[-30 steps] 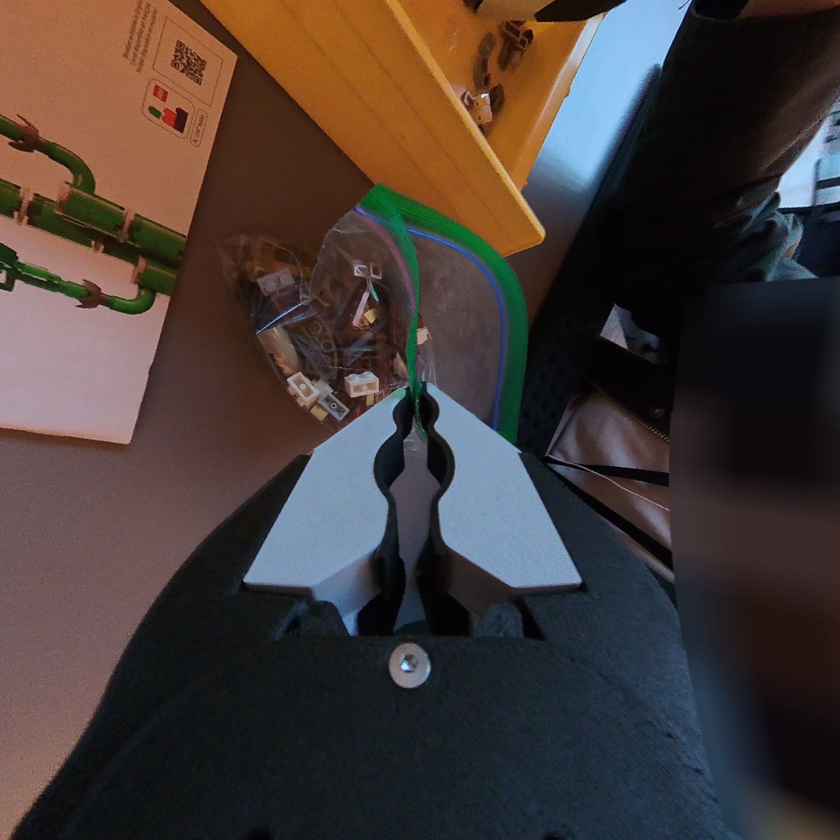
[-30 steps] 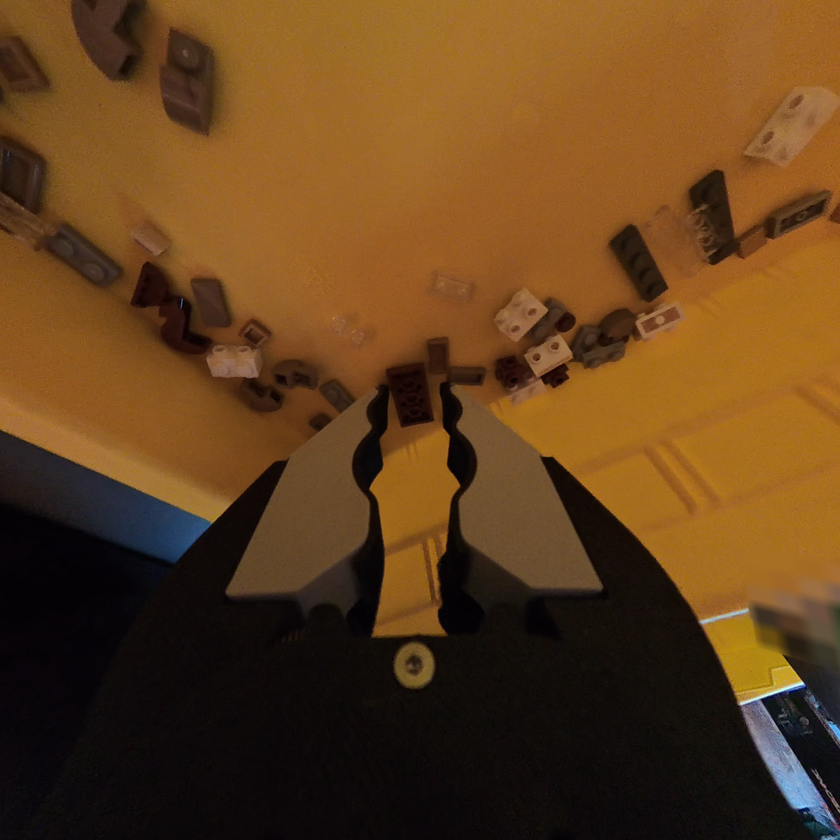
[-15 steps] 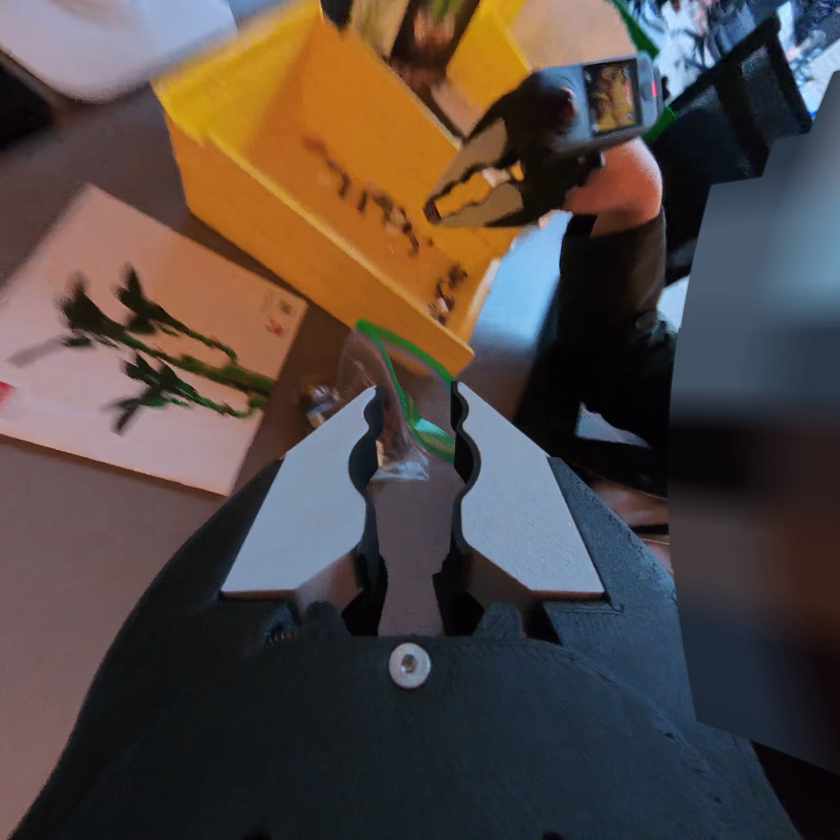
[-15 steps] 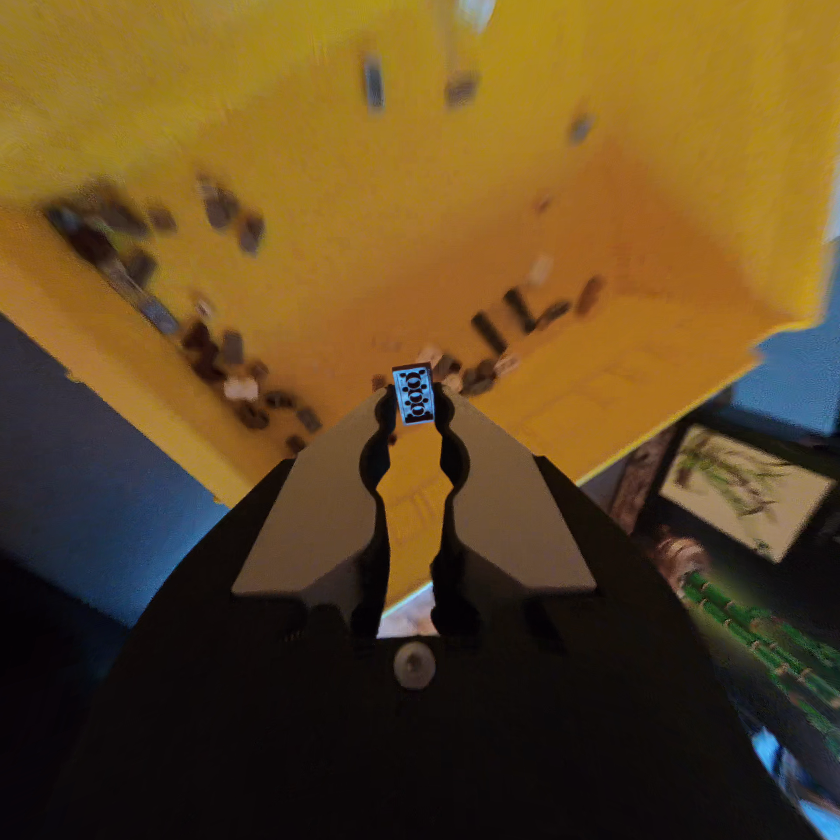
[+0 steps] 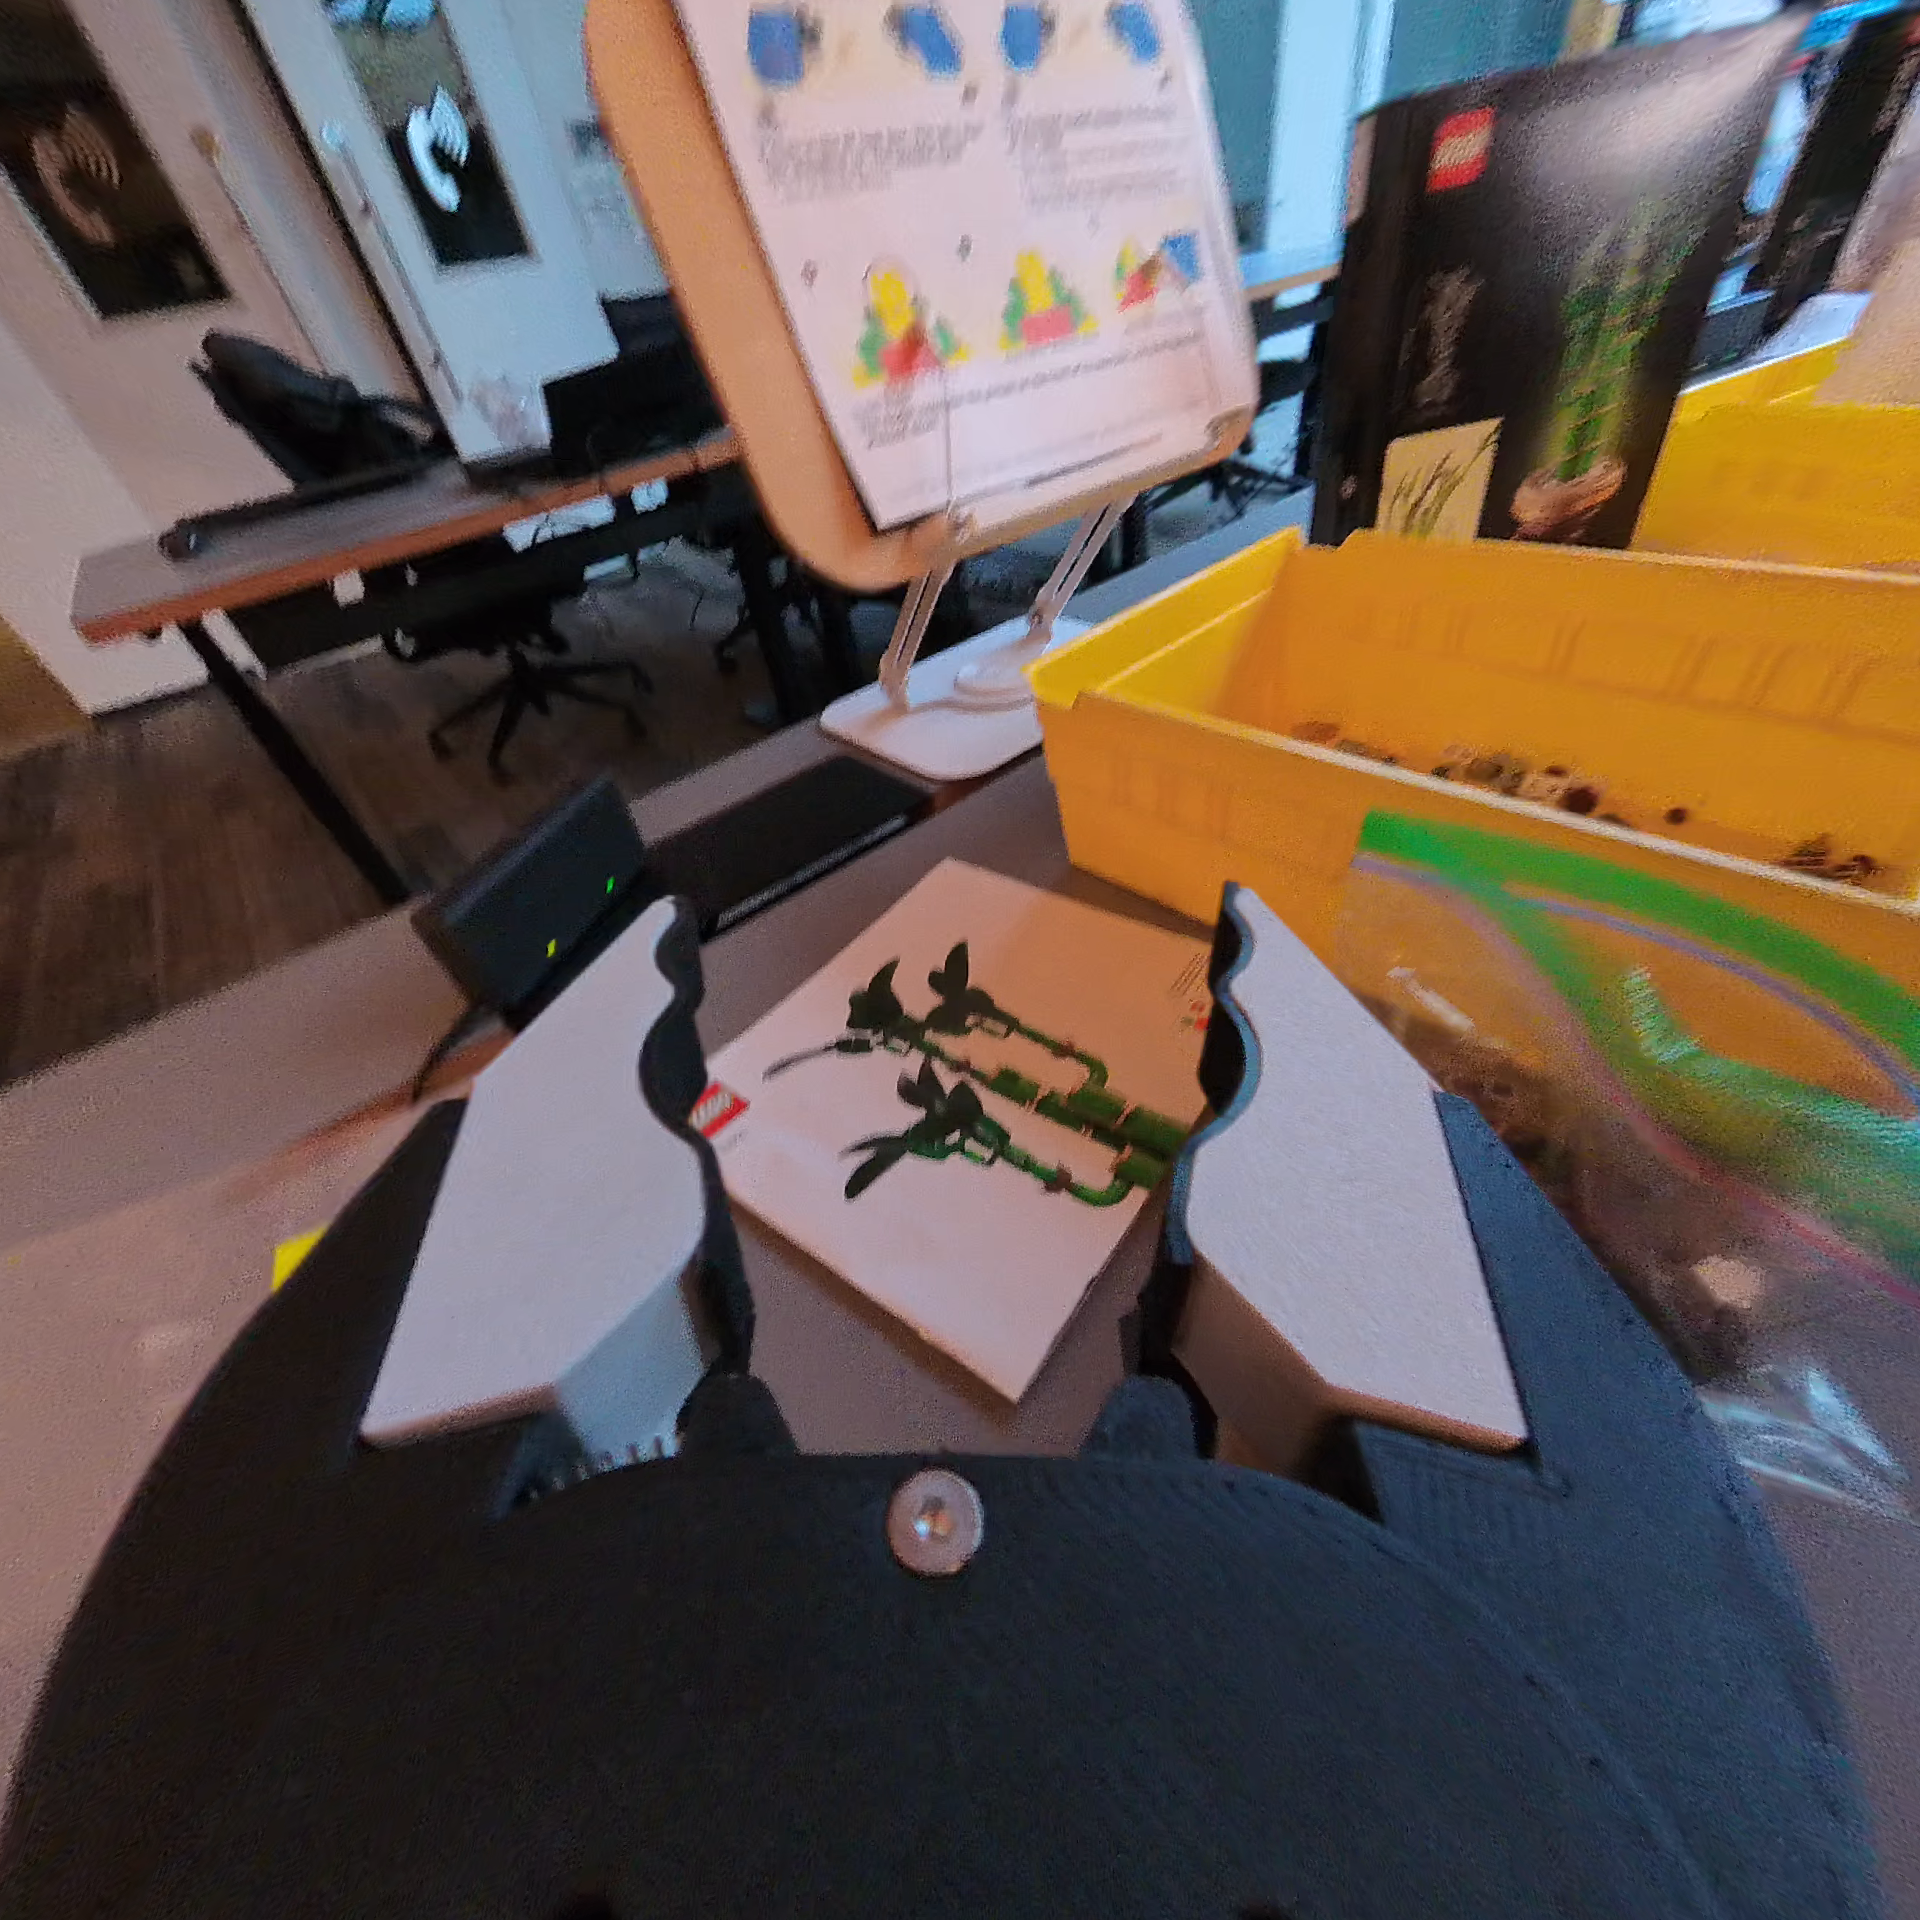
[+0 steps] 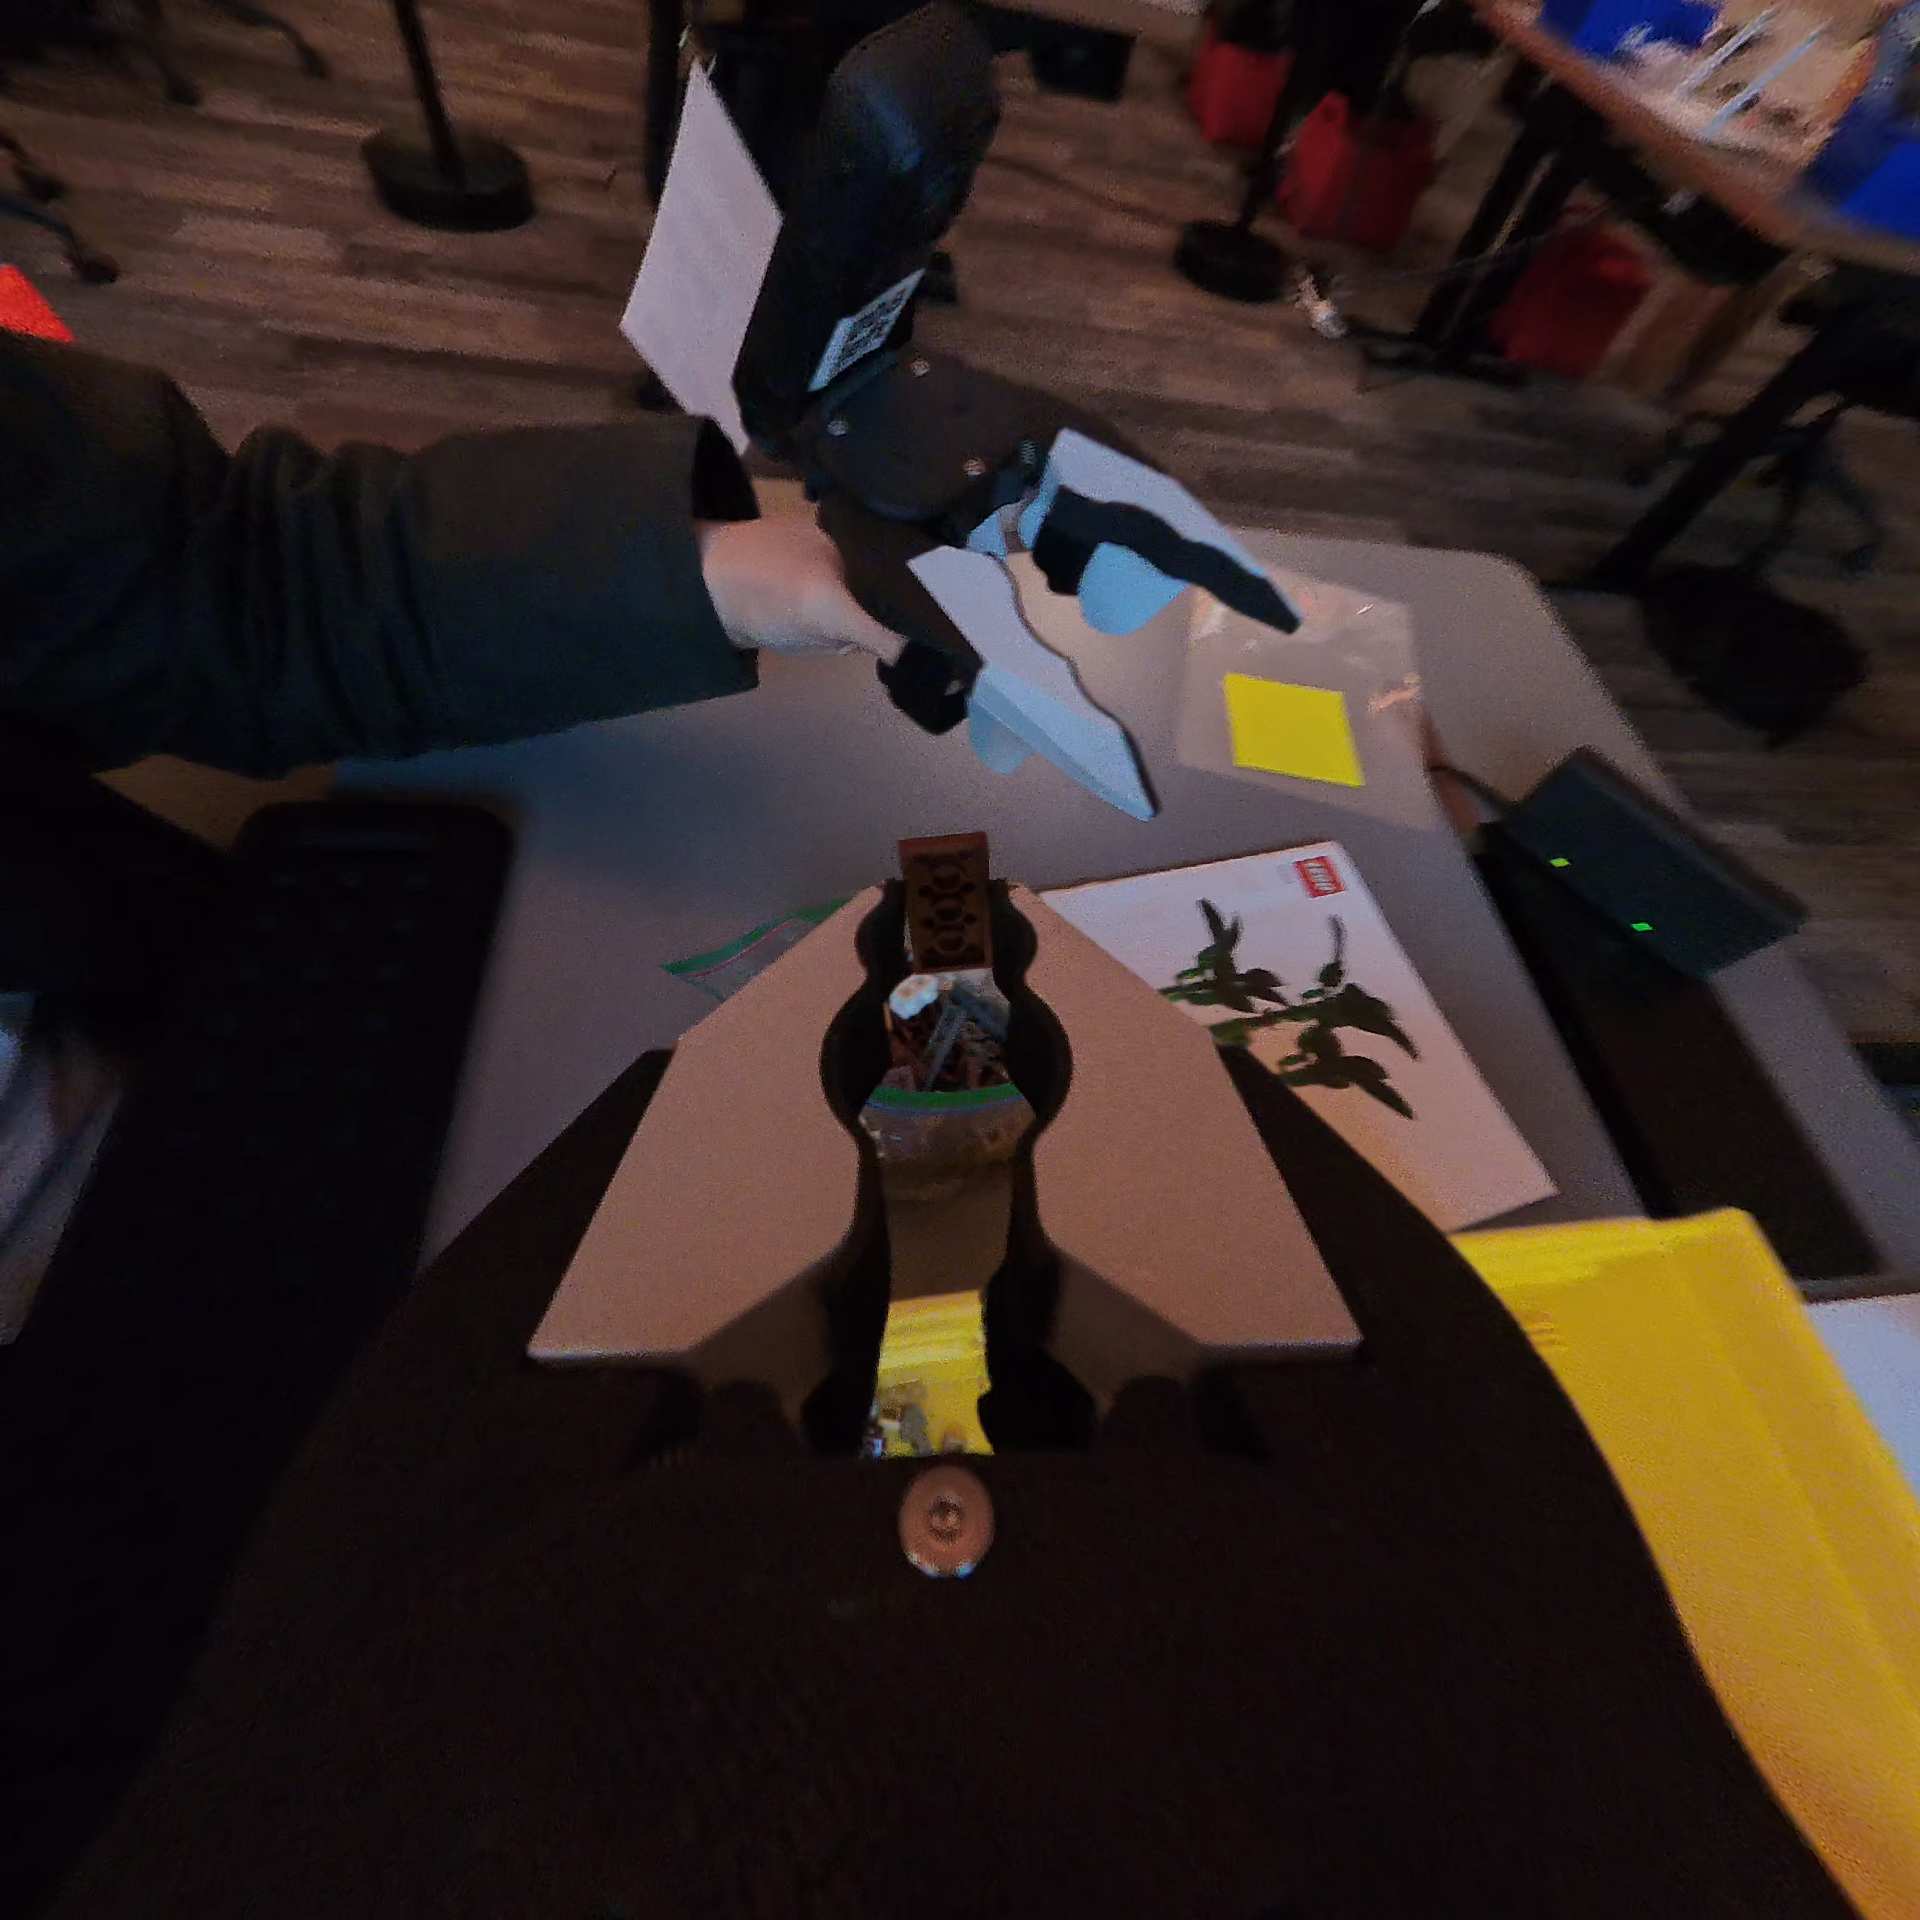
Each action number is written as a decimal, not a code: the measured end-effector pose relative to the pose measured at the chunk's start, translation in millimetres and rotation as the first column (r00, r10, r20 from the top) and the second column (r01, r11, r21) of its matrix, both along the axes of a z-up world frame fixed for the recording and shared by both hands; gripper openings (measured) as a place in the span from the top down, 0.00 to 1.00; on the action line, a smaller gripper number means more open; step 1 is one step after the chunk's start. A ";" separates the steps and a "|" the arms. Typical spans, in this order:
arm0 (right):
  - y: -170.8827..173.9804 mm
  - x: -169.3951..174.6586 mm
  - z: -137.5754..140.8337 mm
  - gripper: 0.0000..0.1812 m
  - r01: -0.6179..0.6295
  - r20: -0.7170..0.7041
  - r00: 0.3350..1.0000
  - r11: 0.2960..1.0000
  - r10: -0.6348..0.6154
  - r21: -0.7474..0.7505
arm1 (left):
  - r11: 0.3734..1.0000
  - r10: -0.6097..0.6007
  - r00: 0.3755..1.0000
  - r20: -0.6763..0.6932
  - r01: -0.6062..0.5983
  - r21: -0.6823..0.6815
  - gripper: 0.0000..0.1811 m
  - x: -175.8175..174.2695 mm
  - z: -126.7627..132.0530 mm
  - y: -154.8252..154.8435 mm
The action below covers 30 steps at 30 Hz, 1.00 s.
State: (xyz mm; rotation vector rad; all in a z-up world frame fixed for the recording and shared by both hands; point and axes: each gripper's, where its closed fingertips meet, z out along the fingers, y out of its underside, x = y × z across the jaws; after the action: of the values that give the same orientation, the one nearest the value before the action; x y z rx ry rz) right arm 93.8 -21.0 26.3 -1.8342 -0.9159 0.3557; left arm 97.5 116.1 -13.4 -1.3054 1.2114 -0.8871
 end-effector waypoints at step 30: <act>-50.1 234.1 -176.1 0.85 0.816 0.620 0.560 0.237 -0.550 -0.528 | 0.977 0.211 0.972 -0.107 -0.208 0.036 0.51 2.7 -79.1 42.9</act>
State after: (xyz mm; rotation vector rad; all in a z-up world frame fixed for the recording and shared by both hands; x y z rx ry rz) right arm 327.8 -71.1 -149.9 -2.9958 0.0879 -0.1929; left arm 100.2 158.9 -92.6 -1.4485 1.1406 -0.6534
